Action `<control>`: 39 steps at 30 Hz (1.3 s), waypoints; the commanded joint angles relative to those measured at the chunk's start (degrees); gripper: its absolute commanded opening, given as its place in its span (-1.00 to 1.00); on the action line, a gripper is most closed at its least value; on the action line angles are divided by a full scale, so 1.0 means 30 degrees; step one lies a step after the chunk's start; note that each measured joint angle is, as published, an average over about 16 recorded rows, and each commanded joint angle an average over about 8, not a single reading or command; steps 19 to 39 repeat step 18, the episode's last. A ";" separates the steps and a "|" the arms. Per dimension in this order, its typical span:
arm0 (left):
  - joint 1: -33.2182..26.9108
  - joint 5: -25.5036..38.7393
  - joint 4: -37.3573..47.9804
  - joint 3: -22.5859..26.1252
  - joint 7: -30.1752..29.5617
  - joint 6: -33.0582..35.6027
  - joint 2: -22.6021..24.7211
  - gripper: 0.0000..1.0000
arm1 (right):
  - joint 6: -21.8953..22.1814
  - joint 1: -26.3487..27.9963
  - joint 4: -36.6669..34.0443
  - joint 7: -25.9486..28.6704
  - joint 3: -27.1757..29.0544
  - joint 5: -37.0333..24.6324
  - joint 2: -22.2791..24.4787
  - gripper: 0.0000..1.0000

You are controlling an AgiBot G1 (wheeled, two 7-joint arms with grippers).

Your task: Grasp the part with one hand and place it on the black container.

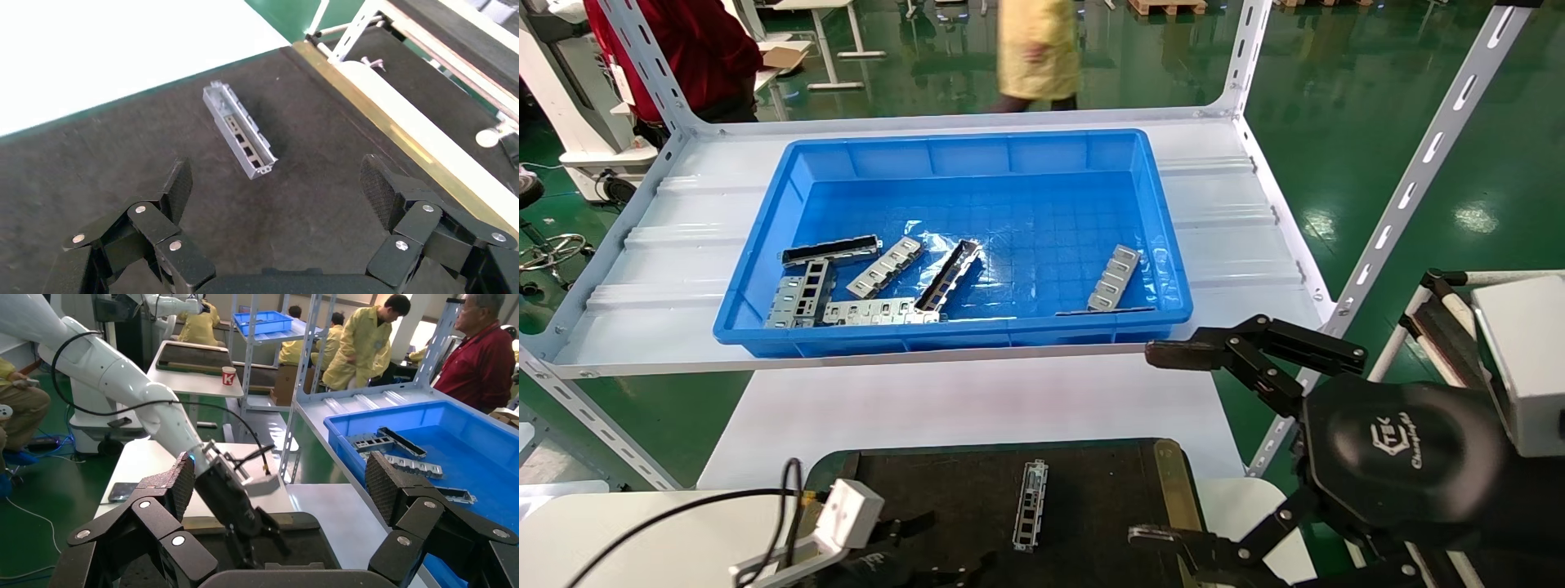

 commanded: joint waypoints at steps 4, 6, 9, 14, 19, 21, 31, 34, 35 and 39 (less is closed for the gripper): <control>0.0822 -0.0943 0.0719 -0.2058 0.2710 0.2654 -0.0465 1.00 | 0.0002 0.0001 0.0000 -0.0002 -0.0005 0.0003 0.0002 1.00; 0.1043 -0.1352 0.1269 -0.2714 0.3782 0.3697 -0.0524 1.00 | 0.0003 0.0002 0.0000 -0.0003 -0.0007 0.0005 0.0003 1.00; 0.1257 -0.1904 0.2160 -0.3514 0.5193 0.5145 -0.0540 1.00 | 0.0004 0.0002 0.0000 -0.0005 -0.0010 0.0007 0.0004 1.00; 0.1349 -0.2541 0.3360 -0.4314 0.6752 0.6932 -0.0442 1.00 | 0.0006 0.0003 0.0000 -0.0007 -0.0014 0.0010 0.0006 1.00; 0.1316 -0.2712 0.3761 -0.4505 0.7202 0.7531 -0.0347 1.00 | 0.0007 0.0004 0.0000 -0.0008 -0.0017 0.0012 0.0007 1.00; 0.1316 -0.2712 0.3761 -0.4505 0.7202 0.7531 -0.0347 1.00 | 0.0007 0.0004 0.0000 -0.0008 -0.0017 0.0012 0.0007 1.00; 0.1316 -0.2712 0.3761 -0.4505 0.7202 0.7531 -0.0347 1.00 | 0.0007 0.0004 0.0000 -0.0008 -0.0017 0.0012 0.0007 1.00; 0.1316 -0.2712 0.3761 -0.4505 0.7202 0.7531 -0.0347 1.00 | 0.0007 0.0004 0.0000 -0.0008 -0.0017 0.0012 0.0007 1.00; 0.1316 -0.2712 0.3761 -0.4505 0.7202 0.7531 -0.0347 1.00 | 0.0007 0.0004 0.0000 -0.0008 -0.0017 0.0012 0.0007 1.00; 0.1316 -0.2712 0.3761 -0.4505 0.7202 0.7531 -0.0347 1.00 | 0.0007 0.0004 0.0000 -0.0008 -0.0017 0.0012 0.0007 1.00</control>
